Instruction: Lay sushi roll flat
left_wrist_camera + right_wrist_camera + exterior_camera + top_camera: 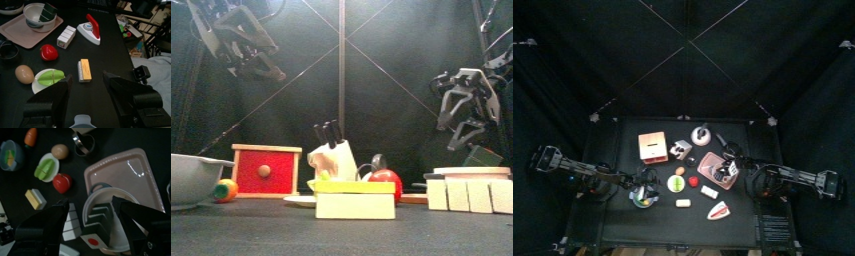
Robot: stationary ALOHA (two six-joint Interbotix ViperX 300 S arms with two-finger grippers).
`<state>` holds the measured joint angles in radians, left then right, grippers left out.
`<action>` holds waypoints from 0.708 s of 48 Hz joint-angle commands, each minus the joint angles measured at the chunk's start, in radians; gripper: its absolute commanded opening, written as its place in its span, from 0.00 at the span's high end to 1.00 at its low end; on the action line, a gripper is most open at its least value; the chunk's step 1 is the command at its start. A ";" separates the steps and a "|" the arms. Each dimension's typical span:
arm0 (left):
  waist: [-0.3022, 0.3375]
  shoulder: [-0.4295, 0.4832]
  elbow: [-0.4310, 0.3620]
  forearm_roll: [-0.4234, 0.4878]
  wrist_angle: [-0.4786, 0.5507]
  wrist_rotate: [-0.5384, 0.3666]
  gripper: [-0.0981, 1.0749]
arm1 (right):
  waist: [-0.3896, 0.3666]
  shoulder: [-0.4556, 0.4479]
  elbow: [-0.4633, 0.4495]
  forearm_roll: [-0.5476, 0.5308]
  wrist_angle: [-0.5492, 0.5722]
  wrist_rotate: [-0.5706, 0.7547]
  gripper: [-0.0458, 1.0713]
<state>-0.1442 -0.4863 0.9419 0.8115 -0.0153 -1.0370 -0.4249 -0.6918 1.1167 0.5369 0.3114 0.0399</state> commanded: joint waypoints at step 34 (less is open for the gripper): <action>0.003 -0.003 -0.002 -0.002 -0.006 0.002 0.18 | 0.410 0.166 -0.117 0.114 -0.097 0.160 0.08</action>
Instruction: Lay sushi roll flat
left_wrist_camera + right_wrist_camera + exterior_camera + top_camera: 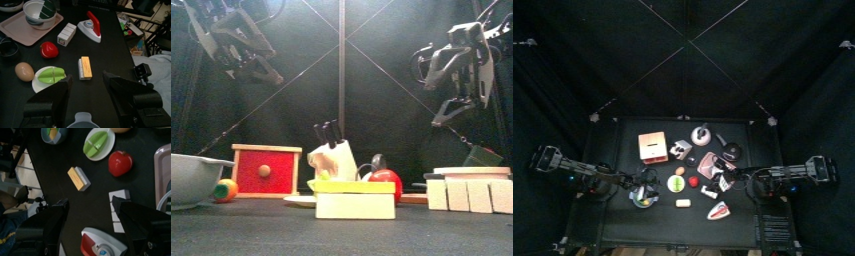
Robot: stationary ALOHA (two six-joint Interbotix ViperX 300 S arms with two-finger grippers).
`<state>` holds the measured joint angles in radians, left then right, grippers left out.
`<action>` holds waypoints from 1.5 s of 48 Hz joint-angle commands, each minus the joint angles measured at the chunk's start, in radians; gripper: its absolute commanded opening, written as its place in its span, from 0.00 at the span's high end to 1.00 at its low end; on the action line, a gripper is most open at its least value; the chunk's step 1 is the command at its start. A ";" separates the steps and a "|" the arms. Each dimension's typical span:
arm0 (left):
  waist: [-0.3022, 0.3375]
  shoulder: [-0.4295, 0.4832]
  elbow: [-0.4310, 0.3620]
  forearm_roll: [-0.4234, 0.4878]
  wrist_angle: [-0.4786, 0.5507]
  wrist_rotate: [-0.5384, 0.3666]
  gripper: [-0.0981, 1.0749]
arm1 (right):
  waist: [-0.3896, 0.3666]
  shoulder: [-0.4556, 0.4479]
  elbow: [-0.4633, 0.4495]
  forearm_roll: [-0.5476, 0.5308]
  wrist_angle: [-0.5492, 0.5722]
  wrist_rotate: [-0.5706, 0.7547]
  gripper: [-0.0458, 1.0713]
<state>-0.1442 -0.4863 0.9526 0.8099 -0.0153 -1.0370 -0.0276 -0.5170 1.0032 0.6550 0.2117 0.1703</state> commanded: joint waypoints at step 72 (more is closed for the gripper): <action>0.014 -0.005 0.000 0.000 -0.006 0.002 0.17 | -0.112 -0.230 0.081 -0.765 0.394 0.762 0.08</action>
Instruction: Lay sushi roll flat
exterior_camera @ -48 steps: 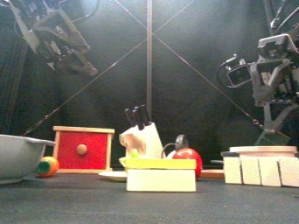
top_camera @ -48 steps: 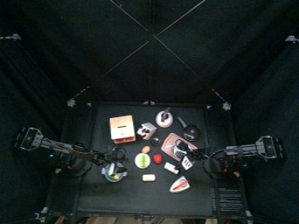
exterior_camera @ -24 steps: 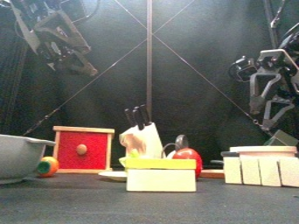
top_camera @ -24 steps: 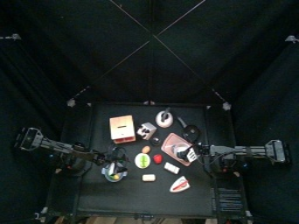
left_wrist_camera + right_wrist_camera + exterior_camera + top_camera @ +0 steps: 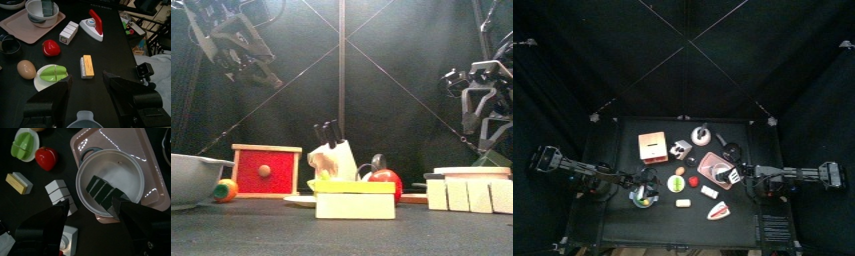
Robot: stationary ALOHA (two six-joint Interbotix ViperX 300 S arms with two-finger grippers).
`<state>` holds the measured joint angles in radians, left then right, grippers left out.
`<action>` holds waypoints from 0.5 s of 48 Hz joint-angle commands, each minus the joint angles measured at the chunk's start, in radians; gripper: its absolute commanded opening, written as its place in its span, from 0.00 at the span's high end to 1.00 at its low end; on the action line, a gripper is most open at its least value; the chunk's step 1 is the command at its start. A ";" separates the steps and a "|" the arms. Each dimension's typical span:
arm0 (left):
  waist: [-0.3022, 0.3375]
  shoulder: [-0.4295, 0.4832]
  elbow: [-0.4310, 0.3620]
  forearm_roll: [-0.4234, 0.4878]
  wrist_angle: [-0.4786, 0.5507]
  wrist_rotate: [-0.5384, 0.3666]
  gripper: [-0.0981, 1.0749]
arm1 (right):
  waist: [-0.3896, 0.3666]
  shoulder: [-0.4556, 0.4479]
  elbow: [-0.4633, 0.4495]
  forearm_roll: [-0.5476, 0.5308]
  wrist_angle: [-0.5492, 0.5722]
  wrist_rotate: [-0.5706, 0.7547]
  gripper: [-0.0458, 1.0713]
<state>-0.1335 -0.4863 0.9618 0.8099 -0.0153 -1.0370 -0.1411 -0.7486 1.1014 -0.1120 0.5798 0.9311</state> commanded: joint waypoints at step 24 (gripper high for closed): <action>0.009 -0.003 -0.009 0.000 -0.006 0.002 0.17 | -0.009 0.043 -0.005 0.000 -0.002 -0.002 0.08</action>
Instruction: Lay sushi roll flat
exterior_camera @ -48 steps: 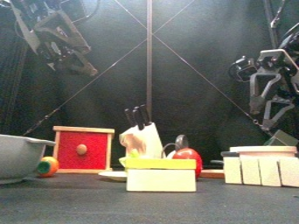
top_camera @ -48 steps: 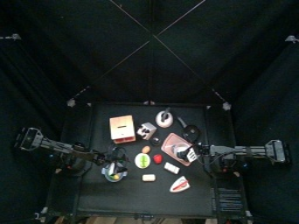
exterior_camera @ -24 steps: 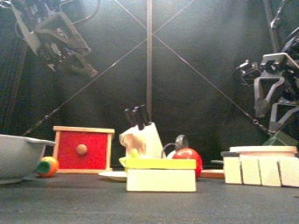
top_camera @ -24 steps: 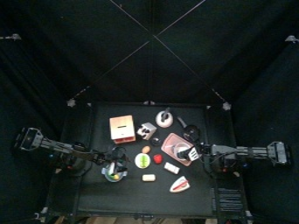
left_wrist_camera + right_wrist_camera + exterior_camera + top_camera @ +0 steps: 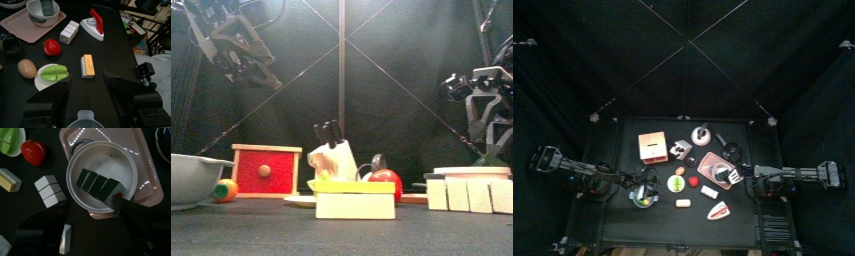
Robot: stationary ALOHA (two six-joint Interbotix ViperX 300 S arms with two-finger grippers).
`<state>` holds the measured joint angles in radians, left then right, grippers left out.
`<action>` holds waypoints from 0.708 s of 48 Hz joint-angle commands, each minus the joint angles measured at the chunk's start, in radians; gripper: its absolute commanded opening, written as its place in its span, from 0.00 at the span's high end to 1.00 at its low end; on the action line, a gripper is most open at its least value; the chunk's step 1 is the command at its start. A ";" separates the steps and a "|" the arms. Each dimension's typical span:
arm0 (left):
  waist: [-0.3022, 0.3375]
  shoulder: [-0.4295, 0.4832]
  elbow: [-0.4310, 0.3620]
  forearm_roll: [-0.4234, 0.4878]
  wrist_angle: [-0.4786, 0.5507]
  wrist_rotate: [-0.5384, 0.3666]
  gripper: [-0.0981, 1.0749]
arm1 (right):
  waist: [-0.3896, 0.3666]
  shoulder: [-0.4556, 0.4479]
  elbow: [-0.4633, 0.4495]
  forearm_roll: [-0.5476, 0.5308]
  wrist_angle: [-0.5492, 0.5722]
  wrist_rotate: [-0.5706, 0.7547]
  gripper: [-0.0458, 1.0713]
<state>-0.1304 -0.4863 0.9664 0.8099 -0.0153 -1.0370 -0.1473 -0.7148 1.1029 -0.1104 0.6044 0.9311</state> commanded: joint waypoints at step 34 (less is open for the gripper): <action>0.006 -0.005 -0.014 0.000 -0.006 0.002 0.17 | -0.051 0.015 0.008 -0.107 -0.078 0.002 0.08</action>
<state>-0.1273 -0.4863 0.9664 0.8099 -0.0153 -1.0370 -0.1902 -0.7041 1.1321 -0.2163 0.5338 0.9311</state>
